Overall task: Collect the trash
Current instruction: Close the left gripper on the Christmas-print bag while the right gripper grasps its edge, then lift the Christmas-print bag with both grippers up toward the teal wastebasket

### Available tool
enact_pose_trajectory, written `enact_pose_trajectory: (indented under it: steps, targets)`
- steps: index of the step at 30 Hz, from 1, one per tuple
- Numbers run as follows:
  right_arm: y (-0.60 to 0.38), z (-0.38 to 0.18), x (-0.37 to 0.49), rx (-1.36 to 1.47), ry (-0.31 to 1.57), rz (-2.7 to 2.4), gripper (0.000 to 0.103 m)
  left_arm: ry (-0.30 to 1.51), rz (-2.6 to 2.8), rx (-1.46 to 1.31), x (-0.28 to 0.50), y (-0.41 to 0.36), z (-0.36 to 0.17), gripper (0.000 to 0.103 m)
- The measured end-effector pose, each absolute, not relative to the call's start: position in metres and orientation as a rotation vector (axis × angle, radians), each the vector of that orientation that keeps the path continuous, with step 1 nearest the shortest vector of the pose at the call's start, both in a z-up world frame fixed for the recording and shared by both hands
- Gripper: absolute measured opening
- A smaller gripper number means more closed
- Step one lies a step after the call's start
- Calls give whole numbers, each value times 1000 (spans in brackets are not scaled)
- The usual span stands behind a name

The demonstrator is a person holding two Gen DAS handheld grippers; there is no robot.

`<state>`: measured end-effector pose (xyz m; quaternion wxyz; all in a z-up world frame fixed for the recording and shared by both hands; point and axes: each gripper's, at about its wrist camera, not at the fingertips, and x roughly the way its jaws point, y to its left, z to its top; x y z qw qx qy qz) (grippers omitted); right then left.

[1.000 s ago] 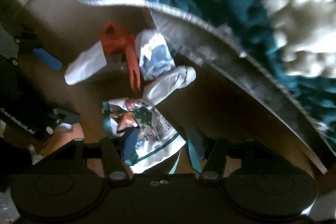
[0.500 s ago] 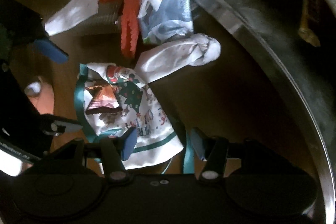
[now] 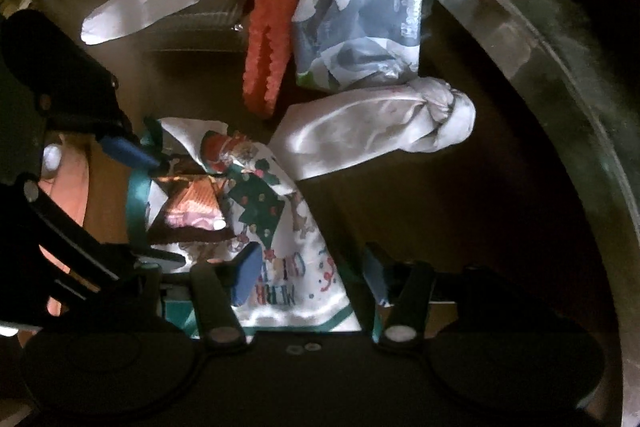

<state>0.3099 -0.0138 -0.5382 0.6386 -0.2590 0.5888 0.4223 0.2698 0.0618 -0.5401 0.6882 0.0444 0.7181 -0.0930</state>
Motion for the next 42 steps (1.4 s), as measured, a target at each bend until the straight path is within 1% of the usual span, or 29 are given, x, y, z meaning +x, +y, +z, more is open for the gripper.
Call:
enact_pose_trajectory:
  steps: [2, 4, 7, 8, 9, 10, 12, 15, 18, 26, 35, 42]
  targets:
    - [-12, -541, 310, -586, 1346, 959, 52, 1606, -207, 97, 273, 63, -542, 44]
    - [-10, -541, 309, -587, 1342, 949, 52, 1605, -206, 86, 275, 65, -544, 37]
    - [-9, -541, 309, -573, 1348, 938, 49, 1606, -209, 79, 275, 67, -543, 33]
    - [-8, -540, 308, -575, 1349, 936, 46, 1605, -212, 81, 276, 68, -543, 32]
    - [-9, -539, 308, -577, 1354, 938, 39, 1602, -218, 85, 276, 68, -542, 30]
    - [-8, -540, 307, -578, 1357, 940, 19, 1600, -223, 84, 277, 71, -540, 29]
    - [-8, -539, 302, -578, 1348, 932, 19, 1597, -226, 82, 278, 73, -538, 27]
    - [-12, -534, 298, -549, 1356, 917, 15, 1594, -239, 68, 279, 78, -532, 26]
    - [-17, -526, 296, -498, 1377, 899, 7, 1590, -262, 56, 278, 82, -525, 25]
    - [-33, -499, 289, -410, 1404, 853, 5, 1578, -378, 47, 276, 93, -491, 25]
    - [-40, -462, 265, -416, 1354, 804, 3, 1527, -471, 114, 266, 88, -446, 25]
    - [-47, -399, 257, -403, 1285, 771, 3, 1454, -469, 145, 264, 79, -389, 25]
